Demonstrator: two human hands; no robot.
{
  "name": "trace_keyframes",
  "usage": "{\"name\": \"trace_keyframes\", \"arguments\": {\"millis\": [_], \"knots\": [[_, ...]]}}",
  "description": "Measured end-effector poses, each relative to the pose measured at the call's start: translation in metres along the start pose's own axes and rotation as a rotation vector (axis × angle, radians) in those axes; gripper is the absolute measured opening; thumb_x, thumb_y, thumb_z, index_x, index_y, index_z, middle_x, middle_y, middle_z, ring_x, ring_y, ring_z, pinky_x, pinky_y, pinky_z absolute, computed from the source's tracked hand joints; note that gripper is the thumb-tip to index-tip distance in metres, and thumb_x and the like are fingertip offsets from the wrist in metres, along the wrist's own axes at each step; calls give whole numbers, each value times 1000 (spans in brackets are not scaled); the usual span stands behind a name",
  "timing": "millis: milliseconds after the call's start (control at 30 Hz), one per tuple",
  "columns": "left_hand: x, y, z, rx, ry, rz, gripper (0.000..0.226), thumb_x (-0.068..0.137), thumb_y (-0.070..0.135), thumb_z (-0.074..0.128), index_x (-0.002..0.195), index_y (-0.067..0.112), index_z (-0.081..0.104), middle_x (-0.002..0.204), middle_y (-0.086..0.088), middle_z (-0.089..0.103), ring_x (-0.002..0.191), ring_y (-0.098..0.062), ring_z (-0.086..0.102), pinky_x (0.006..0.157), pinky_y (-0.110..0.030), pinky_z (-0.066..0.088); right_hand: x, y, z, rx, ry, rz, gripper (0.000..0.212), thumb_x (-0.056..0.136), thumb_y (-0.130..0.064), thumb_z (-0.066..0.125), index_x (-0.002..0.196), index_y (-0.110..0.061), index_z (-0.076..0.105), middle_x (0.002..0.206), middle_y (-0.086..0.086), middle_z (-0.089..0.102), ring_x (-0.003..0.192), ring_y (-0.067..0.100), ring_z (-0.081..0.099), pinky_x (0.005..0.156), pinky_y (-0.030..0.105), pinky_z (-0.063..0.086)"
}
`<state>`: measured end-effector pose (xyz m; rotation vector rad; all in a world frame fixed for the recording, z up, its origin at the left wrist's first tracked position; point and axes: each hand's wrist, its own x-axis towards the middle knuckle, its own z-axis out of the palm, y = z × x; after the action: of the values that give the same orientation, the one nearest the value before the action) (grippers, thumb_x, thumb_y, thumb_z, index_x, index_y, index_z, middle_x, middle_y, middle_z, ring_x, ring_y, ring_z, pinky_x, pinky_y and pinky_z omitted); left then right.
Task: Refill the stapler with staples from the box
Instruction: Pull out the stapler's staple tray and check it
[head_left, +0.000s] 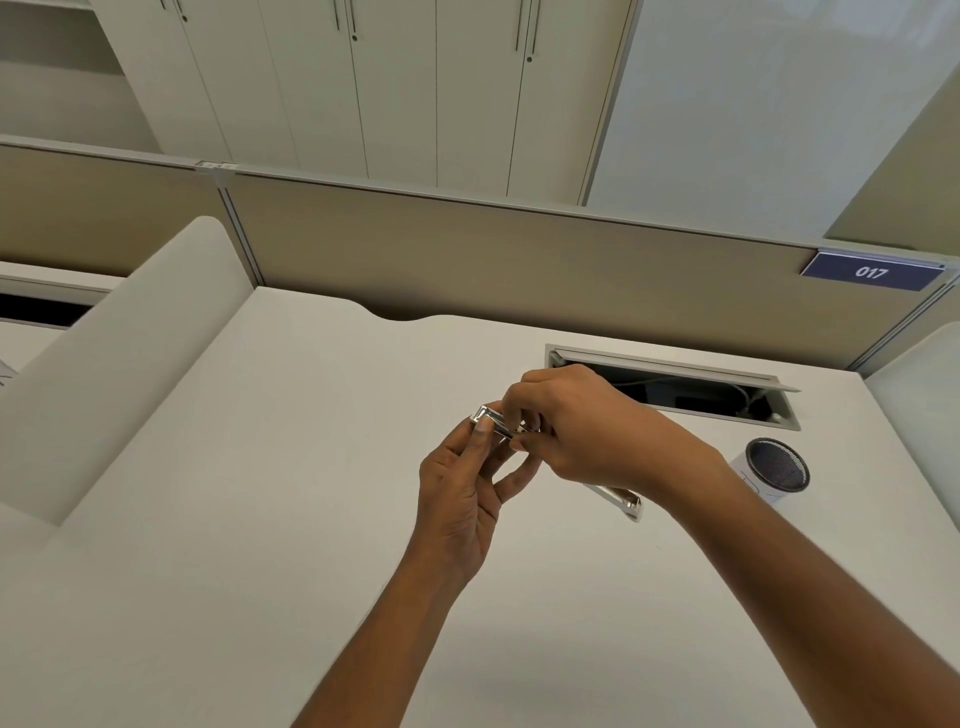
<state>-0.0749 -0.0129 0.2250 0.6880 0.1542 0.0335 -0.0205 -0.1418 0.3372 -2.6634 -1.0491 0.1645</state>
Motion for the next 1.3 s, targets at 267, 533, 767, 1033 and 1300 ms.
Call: {"name": "trace_keyframes", "arguments": {"millis": [267,533,767,1033,1300], "knots": [[-2,0,-3,26,18,-15,23,96,23,63,108,14,80,111,-9,78,106,-24,74,81,-41,62,3,-1,1,24,-48,2,11,94,-20,68,104,-17,69,92,-7,59,86,14,54,79,36,53],[-2,4,-4,72,-17,-39,25,97,22,62,111,9,78,109,-11,77,102,-22,74,83,-42,61,4,5,-2,15,-87,4,12,93,-25,70,90,-16,62,85,-6,56,79,11,49,71,30,46],[3,8,-4,62,-5,-44,26,95,22,64,112,7,77,111,-16,77,106,-27,74,82,-43,62,-1,10,-3,152,23,-20,15,91,-24,74,88,-14,64,85,-1,66,79,17,64,74,42,57],[11,19,-4,18,26,-32,25,91,23,65,108,12,80,122,-17,74,113,-30,72,78,-40,63,-17,16,14,274,295,-51,14,88,-17,77,95,-18,65,78,-14,66,74,6,66,68,23,57],[12,11,1,65,5,-48,25,94,26,64,110,15,79,111,-10,78,108,-26,74,79,-39,62,-11,15,17,199,229,-80,25,93,-26,73,118,-25,75,98,-7,63,80,9,63,72,21,55]]}}
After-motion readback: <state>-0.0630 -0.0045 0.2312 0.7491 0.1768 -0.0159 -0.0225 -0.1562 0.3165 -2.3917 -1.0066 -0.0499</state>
